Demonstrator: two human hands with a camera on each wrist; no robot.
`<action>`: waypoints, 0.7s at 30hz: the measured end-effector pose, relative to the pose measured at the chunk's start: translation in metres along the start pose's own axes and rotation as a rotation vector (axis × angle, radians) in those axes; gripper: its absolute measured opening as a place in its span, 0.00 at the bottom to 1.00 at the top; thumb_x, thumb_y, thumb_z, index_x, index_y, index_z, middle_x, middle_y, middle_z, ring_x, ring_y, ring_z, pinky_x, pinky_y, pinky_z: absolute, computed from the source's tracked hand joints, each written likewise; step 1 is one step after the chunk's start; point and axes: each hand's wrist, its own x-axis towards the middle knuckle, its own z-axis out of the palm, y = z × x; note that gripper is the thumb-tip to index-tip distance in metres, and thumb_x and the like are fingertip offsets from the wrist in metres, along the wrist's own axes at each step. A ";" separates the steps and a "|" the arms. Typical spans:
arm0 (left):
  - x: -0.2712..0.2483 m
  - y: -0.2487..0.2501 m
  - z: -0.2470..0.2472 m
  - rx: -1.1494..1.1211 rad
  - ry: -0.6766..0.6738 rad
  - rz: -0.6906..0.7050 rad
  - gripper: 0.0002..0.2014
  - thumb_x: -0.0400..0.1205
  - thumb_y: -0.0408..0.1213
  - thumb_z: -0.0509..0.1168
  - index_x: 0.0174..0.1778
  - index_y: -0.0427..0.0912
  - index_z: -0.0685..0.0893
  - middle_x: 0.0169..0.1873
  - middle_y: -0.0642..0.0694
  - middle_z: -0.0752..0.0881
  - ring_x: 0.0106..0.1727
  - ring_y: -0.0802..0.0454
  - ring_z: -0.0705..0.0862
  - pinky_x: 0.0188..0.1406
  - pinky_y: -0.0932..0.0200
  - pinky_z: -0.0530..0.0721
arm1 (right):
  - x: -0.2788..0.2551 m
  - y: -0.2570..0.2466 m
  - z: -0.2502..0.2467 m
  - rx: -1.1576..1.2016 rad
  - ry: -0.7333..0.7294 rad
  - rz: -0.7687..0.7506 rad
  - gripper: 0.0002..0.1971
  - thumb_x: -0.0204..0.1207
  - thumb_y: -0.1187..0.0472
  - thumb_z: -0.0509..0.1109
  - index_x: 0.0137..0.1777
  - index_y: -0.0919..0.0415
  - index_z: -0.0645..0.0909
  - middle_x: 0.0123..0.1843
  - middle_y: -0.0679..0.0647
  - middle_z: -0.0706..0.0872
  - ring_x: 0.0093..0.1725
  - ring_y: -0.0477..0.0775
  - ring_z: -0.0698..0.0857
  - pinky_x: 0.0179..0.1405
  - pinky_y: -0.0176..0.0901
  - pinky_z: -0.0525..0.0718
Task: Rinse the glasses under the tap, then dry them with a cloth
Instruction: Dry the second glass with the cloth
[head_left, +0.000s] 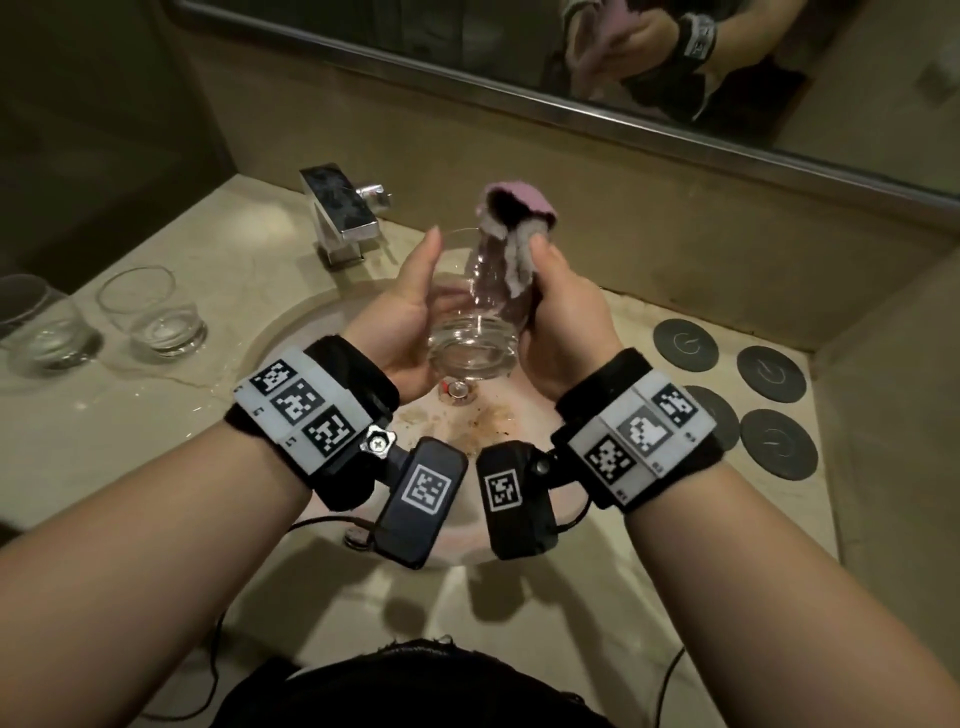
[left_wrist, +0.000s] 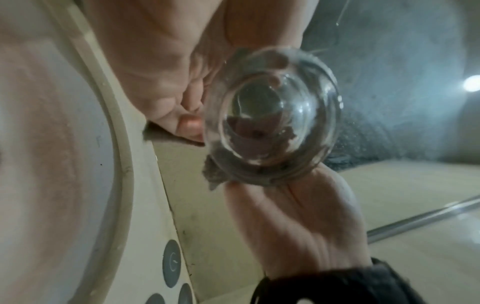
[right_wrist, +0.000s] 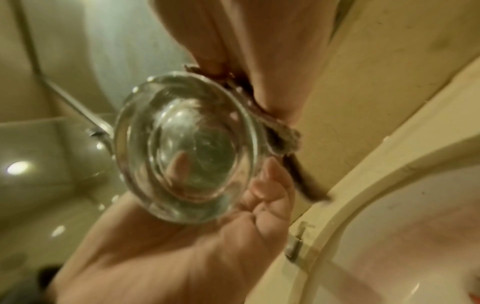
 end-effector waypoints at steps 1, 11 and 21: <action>0.001 -0.001 -0.002 0.001 0.023 0.017 0.35 0.82 0.63 0.52 0.69 0.34 0.75 0.61 0.34 0.84 0.58 0.40 0.85 0.59 0.44 0.83 | 0.003 0.001 -0.004 0.078 0.003 0.027 0.21 0.88 0.56 0.50 0.74 0.68 0.67 0.61 0.66 0.83 0.54 0.61 0.86 0.51 0.52 0.87; 0.001 0.004 0.002 -0.185 -0.052 -0.056 0.40 0.76 0.72 0.51 0.63 0.36 0.76 0.43 0.40 0.85 0.37 0.47 0.87 0.37 0.54 0.87 | -0.024 0.016 -0.022 -0.314 0.065 -0.242 0.22 0.83 0.47 0.54 0.73 0.53 0.70 0.66 0.58 0.81 0.64 0.58 0.82 0.68 0.60 0.78; -0.005 0.001 0.006 0.019 -0.233 -0.049 0.43 0.61 0.58 0.77 0.67 0.33 0.79 0.60 0.34 0.84 0.56 0.42 0.84 0.56 0.47 0.86 | -0.029 0.025 -0.013 -0.806 -0.002 -0.518 0.30 0.83 0.48 0.54 0.82 0.51 0.48 0.82 0.54 0.61 0.80 0.56 0.64 0.77 0.63 0.66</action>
